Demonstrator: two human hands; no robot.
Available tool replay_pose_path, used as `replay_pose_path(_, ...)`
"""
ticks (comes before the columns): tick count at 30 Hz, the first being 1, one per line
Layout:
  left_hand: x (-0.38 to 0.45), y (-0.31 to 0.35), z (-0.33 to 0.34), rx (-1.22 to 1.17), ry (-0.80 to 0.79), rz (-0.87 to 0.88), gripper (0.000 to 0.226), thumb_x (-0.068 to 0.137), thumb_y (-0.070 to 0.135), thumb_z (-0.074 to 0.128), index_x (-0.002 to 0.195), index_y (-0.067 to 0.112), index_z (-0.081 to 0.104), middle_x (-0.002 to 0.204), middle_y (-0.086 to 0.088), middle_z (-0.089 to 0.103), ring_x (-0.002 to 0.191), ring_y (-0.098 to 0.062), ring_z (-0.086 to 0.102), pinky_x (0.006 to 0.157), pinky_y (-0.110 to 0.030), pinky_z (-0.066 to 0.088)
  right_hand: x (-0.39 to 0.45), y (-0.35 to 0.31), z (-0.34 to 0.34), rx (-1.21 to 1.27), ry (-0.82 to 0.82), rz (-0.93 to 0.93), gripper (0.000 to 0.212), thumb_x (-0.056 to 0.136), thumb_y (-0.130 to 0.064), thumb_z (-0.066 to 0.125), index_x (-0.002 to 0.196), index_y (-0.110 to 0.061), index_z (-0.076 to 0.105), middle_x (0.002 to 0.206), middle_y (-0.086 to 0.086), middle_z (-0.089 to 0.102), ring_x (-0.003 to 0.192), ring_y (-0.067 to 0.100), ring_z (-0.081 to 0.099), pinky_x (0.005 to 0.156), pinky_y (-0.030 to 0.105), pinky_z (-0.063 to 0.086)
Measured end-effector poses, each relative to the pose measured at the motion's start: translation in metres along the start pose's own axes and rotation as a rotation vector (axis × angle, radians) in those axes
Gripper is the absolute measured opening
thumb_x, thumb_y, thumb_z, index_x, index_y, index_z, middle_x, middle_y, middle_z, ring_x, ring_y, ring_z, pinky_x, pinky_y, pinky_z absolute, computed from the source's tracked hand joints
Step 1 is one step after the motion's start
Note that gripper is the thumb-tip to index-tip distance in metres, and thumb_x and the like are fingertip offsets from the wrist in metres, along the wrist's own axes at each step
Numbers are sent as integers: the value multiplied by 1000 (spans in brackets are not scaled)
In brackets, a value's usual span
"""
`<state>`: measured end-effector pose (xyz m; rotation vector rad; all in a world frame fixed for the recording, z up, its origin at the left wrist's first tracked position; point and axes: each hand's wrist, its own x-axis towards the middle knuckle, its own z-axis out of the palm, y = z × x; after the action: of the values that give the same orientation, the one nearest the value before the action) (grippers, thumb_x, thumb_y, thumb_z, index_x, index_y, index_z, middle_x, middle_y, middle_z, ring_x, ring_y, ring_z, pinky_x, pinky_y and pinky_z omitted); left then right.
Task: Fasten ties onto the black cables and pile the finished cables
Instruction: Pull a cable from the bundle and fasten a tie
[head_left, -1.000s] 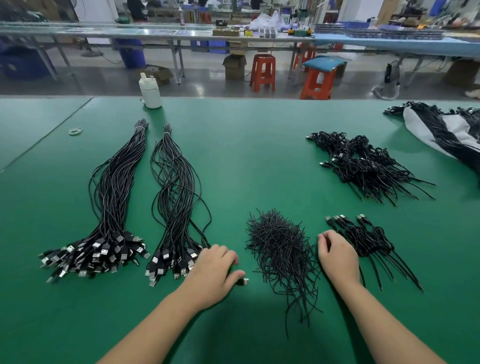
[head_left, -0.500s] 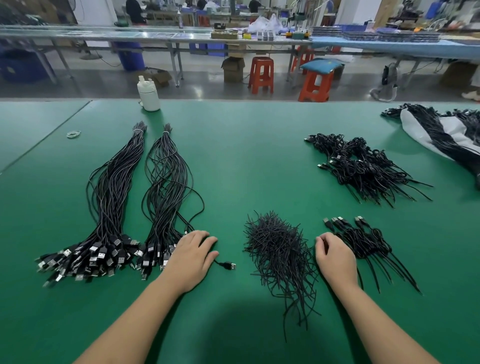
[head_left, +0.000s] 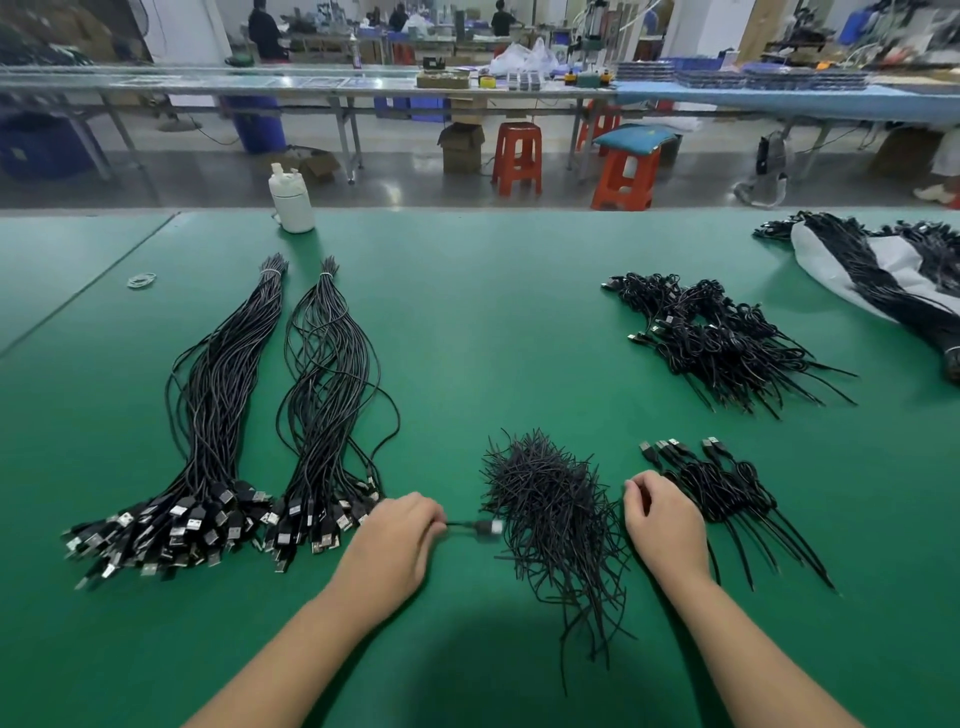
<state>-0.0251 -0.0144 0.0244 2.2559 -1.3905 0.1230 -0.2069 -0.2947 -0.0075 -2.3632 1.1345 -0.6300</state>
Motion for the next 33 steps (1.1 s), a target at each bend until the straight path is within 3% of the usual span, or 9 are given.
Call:
replay_pose_path(3,8,38,-8,-466,29,-300,13,99,20,56,89,25,60,74,10,66,72,-5,63,68,-13,45,1,2,0,39,-6,32,21,99,-23,53,80,-20,60,71,-10,61,62,8,58,56,32,51)
replay_pose_path(7,18,80,-24,-1038,-6,-499,10,101,9,53,95,7,61,83,-12,72,70,-29,74,64,-29,59,-1,-2,-10,214,8,124,38,101,-25,51,68,-8,54,58,2,53,51,17,43,50,30,34)
replay_pose_path(10,22,98,-31,-1279,40,-588,8,99,5,54,98,-2,59,94,-16,73,89,-30,75,70,-31,61,-15,-32,-23,391,19,133,39,102,-24,49,68,-7,56,59,2,52,52,15,42,50,27,32)
replay_pose_path(14,27,111,-32,-1120,172,-513,6,93,8,66,89,12,69,115,-3,68,113,-8,63,94,-16,48,-46,-105,-37,685,-316,-78,30,100,-34,45,92,-29,74,94,-10,74,91,0,65,81,18,50)
replay_pose_path(17,32,118,-34,-1149,257,-530,8,91,10,69,87,16,71,114,1,66,97,-5,65,85,-15,49,-61,-140,-41,885,-565,-123,39,99,-43,39,105,-22,71,111,-1,72,112,17,63,102,35,45)
replay_pose_path(19,33,121,-37,-1249,296,-518,4,91,7,67,92,10,69,98,-2,69,71,-9,63,66,-18,50,-64,-149,-45,949,-584,-122,43,100,-45,39,84,-15,65,91,4,69,94,24,62,94,47,45)
replay_pose_path(21,32,120,-41,-1323,280,-489,8,94,5,63,99,5,69,88,-4,71,70,-9,63,61,-21,52,-65,-155,-49,949,-545,-148,43,99,-49,41,68,-21,53,68,-1,53,71,18,50,78,46,42)
replay_pose_path(26,29,101,-48,-1405,-99,-355,39,95,33,50,128,17,65,127,0,68,126,-14,57,107,-32,43,-69,-164,-56,966,-611,-166,33,98,-37,44,72,-23,61,57,-11,40,57,11,37,62,34,36)
replay_pose_path(33,30,87,-66,-1143,-290,-215,44,98,52,37,131,38,62,130,-9,65,131,-16,53,118,-43,29,-73,-167,-63,1035,-778,-167,35,99,-34,43,72,-21,62,56,-7,30,54,11,23,52,24,19)
